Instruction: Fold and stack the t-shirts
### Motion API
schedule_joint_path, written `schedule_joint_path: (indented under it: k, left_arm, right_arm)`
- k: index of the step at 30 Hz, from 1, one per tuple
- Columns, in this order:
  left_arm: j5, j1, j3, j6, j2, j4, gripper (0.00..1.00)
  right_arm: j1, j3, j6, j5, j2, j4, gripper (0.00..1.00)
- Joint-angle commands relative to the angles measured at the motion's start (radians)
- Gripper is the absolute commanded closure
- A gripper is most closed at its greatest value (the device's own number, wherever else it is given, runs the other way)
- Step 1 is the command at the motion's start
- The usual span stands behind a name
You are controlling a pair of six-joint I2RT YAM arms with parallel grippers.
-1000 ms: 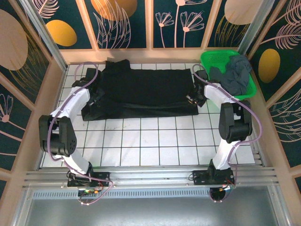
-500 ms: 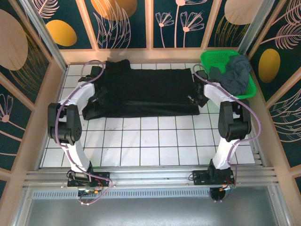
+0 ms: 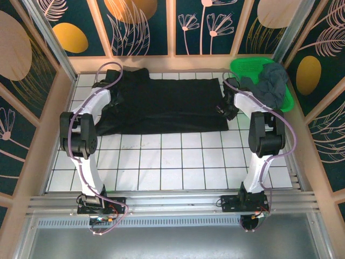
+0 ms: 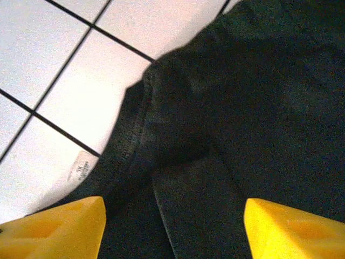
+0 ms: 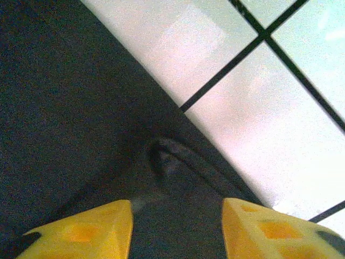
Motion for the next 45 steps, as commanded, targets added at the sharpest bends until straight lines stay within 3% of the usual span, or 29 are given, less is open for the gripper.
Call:
schedule_joint_path:
  k: [1, 4, 7, 10, 13, 17, 23, 30, 37, 45]
  left_arm:
    - [-0.029, 0.007, -0.051, 0.038, -0.13, -0.027, 0.32]
    - [0.053, 0.011, -0.213, -0.019, -0.248, -0.023, 0.4]
    - [0.181, 0.038, -0.357, -0.081, -0.321, -0.006, 0.55]
    - [0.304, 0.066, -0.438, -0.126, -0.318, 0.06, 0.73]
    - [0.354, 0.088, -0.441, -0.142, -0.262, 0.084, 0.77]
    - [0.337, 0.107, -0.403, -0.131, -0.147, 0.099, 0.8]
    - [0.208, 0.144, -0.294, -0.071, 0.0, 0.066, 0.82]
    - [0.159, 0.169, -0.299, -0.032, 0.033, 0.068, 0.82]
    - [0.194, 0.169, -0.535, -0.1, -0.094, 0.074, 0.8]
    - [0.182, 0.17, -0.813, -0.234, -0.397, 0.001, 0.78]
  right_arm:
    - [-0.002, -0.009, -0.055, 0.02, -0.089, 0.009, 0.49]
    - [0.015, -0.075, -0.086, 0.013, -0.156, 0.029, 0.49]
    - [0.036, -0.146, -0.112, -0.016, -0.194, 0.076, 0.63]
    - [0.051, -0.202, -0.122, -0.08, -0.197, 0.111, 0.79]
    - [0.055, -0.236, -0.125, -0.099, -0.184, 0.123, 0.8]
    - [0.045, -0.256, -0.145, -0.088, -0.15, 0.135, 0.8]
    - [0.021, -0.222, -0.182, -0.032, -0.051, 0.103, 0.8]
    - [0.016, -0.217, -0.206, 0.021, 0.019, 0.066, 0.79]
    - [0.027, -0.33, -0.182, 0.015, -0.046, 0.033, 0.76]
    - [0.073, -0.551, -0.092, -0.016, -0.285, -0.077, 0.74]
